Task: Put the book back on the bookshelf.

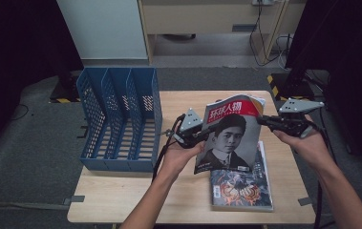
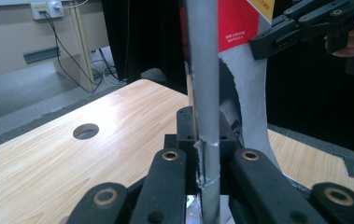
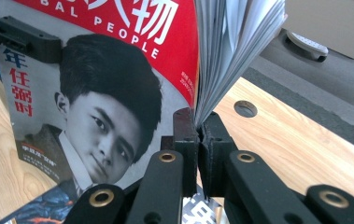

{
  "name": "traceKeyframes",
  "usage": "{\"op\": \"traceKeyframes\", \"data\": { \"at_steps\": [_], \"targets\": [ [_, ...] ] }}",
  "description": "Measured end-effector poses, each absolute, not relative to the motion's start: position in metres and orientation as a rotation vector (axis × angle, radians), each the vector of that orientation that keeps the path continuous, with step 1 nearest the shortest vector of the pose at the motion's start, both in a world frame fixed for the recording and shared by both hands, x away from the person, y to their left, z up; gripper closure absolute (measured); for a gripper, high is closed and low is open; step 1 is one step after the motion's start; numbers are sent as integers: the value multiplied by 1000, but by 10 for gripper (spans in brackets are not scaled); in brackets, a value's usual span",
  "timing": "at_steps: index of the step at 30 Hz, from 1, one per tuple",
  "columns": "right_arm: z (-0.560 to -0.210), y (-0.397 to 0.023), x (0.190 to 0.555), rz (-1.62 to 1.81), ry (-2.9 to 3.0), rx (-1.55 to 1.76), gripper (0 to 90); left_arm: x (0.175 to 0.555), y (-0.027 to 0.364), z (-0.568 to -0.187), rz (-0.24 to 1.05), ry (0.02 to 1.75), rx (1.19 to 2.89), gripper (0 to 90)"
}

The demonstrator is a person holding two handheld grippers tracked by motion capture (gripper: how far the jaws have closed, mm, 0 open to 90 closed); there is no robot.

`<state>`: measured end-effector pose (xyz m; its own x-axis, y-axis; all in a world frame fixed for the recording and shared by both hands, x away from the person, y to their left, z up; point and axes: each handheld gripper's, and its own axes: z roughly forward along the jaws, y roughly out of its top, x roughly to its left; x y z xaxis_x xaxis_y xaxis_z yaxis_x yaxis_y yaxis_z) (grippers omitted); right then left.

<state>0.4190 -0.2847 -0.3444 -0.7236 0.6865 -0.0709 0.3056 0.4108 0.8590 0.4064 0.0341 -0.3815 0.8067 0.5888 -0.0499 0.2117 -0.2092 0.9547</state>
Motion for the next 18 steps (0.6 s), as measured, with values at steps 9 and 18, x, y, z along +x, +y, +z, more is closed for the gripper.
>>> {"op": "traceKeyframes", "data": {
  "at_steps": [9,18],
  "targets": [
    [-326,-284,419,1162,2266,782,870,411,31,-374,430,591,1738,864],
    [-326,-282,416,1121,2293,746,871,411,34,-385,437,575,1721,859]
  ]
}}
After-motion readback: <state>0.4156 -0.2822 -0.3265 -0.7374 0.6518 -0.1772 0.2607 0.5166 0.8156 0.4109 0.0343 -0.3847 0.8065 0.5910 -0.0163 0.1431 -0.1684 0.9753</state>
